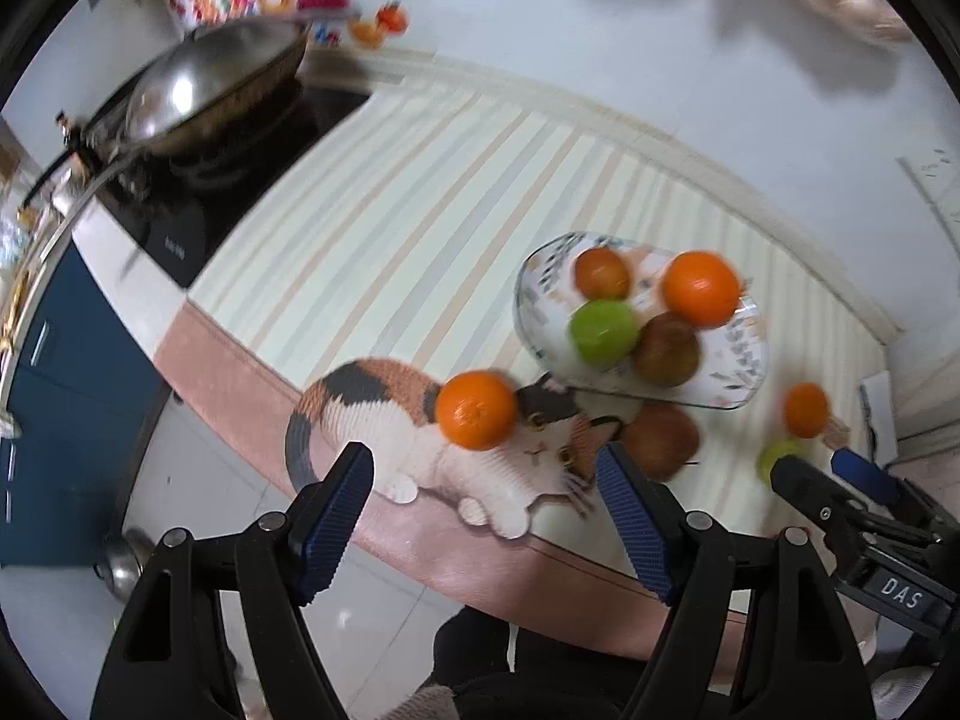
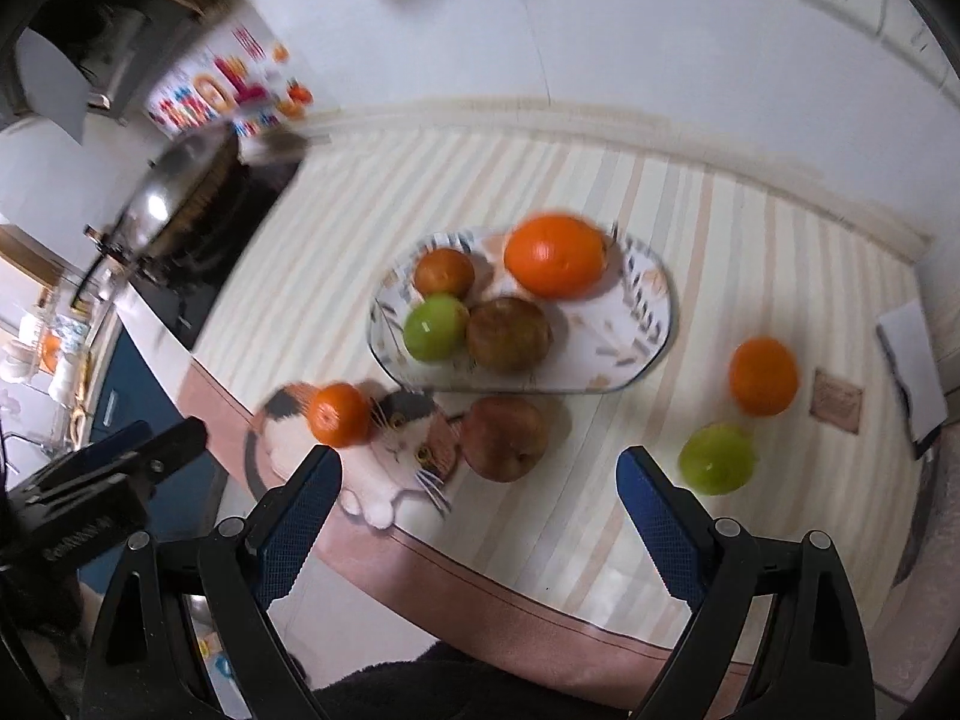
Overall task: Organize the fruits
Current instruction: 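Grasp the tangerine on the cat mat with the left tool while the right tool grasps another red apple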
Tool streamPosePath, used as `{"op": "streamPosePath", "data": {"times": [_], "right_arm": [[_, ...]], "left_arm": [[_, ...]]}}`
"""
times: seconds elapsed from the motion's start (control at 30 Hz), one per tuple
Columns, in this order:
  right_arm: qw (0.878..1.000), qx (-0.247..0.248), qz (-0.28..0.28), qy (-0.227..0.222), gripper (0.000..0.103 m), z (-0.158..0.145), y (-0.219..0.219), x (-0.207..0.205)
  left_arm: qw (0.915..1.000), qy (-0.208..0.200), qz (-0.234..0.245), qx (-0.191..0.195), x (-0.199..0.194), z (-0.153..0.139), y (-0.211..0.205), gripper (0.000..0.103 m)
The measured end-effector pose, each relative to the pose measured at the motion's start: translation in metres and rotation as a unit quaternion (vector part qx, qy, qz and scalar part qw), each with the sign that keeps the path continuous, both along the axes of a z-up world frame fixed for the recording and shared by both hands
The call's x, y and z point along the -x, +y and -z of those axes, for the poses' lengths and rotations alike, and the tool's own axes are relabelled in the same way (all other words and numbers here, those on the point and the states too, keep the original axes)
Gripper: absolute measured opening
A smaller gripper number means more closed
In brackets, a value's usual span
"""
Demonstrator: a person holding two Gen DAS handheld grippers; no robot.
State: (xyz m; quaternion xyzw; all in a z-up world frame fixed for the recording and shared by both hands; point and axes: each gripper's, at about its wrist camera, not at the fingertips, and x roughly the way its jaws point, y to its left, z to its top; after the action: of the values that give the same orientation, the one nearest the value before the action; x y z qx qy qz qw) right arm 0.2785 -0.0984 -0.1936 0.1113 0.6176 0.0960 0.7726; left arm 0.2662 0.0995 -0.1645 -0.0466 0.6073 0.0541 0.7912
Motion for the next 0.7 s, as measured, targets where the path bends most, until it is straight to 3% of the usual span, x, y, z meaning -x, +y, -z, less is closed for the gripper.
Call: {"op": "streamPosePath", "data": {"times": [0.2,0.3,0.43,0.7], "right_arm": [[0.997,-0.003,-0.001,0.073,0.095,0.077,0.011,-0.021],[0.994,-0.003,-0.005,0.106,0.095,0.110,0.018,-0.030],[0.992,0.002,-0.010,0.128,0.095,0.137,0.028,-0.037],[0.987,-0.004,-0.008,0.160,0.095,0.169,0.042,-0.049]], "left_arm": [[0.9985,0.052,-0.018,0.002,-0.019,0.049,0.018,0.076],[0.9951,0.092,-0.022,0.029,-0.033,0.077,0.024,0.076],[0.9894,0.129,-0.027,0.061,-0.048,0.106,0.031,0.076],[0.9808,0.178,-0.026,0.076,-0.074,0.149,0.027,0.076]]}}
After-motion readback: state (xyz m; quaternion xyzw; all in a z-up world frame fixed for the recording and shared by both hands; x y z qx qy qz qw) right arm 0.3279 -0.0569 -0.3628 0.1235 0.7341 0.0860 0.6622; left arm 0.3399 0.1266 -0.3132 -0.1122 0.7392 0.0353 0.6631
